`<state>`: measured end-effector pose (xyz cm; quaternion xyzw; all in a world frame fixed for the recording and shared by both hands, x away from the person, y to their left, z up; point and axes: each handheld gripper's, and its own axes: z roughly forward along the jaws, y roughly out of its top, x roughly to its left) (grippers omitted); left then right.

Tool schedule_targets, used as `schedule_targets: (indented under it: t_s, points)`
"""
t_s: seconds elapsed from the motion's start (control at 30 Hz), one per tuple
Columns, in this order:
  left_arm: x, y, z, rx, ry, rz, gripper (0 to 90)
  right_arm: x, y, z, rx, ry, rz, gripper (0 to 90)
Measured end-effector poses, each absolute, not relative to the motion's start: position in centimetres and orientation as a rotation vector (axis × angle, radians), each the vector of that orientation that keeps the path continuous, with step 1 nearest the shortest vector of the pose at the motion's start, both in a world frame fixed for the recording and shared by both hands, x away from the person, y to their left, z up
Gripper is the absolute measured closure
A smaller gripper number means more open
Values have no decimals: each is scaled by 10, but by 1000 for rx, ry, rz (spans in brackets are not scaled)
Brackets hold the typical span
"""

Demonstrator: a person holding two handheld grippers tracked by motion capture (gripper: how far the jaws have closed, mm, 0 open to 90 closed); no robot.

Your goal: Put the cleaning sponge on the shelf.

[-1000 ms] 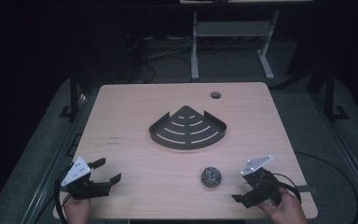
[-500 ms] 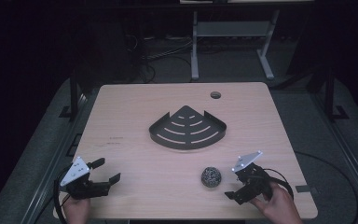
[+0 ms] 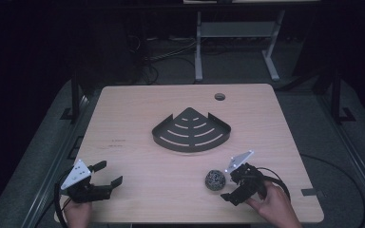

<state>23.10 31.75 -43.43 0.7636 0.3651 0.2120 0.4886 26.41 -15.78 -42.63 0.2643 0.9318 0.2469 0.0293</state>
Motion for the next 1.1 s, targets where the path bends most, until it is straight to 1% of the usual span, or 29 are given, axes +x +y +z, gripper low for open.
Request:
schedule_targets:
  t_s: [1.1]
  points:
    - [231,319,-434,1849,888,515,137,295,-122,-432,741,2936,674,156]
